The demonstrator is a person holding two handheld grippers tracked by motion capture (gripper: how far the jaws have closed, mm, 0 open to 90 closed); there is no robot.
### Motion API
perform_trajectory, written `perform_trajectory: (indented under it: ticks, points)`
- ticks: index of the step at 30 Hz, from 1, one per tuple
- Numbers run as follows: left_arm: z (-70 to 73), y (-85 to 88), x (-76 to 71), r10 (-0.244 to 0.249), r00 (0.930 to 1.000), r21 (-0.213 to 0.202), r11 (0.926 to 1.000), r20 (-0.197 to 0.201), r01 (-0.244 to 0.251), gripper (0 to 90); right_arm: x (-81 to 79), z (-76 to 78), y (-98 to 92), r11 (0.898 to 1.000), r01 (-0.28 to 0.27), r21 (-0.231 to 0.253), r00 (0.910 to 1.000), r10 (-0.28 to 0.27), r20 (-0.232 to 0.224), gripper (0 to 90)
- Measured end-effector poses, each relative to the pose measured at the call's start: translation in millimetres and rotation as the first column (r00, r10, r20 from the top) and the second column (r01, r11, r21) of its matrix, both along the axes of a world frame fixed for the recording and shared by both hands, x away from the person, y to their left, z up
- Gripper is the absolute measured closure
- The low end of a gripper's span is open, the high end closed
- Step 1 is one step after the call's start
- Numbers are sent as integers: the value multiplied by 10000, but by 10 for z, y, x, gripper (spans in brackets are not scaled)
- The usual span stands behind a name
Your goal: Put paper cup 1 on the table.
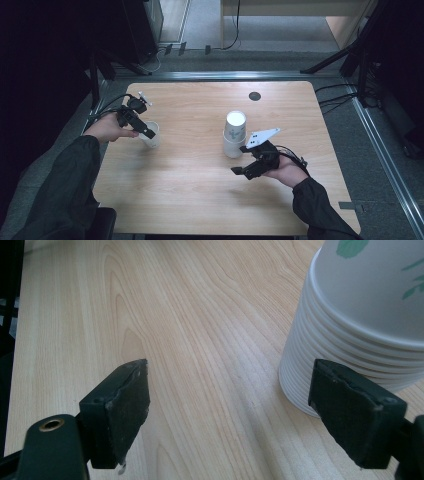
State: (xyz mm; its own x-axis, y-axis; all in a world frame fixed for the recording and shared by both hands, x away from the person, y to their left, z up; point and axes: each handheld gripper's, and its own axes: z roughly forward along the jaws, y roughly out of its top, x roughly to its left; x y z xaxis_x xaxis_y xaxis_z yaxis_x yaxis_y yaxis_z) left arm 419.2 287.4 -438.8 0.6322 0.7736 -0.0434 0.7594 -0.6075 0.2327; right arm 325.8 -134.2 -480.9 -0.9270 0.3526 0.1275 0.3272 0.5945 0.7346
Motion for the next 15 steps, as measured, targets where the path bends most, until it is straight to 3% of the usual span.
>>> perform_trajectory:
  ticks: [11,15]
  points:
    - [208,35,-39,55,9990,-349,9994,436,-40,32,-1,-4,7,10000,-42,-47,10000,42,50,172]
    - [302,-7,-76,-193,9979,-473,9986,624,223,32,-4,0,4,10000,5,-7,10000,-5,-38,172]
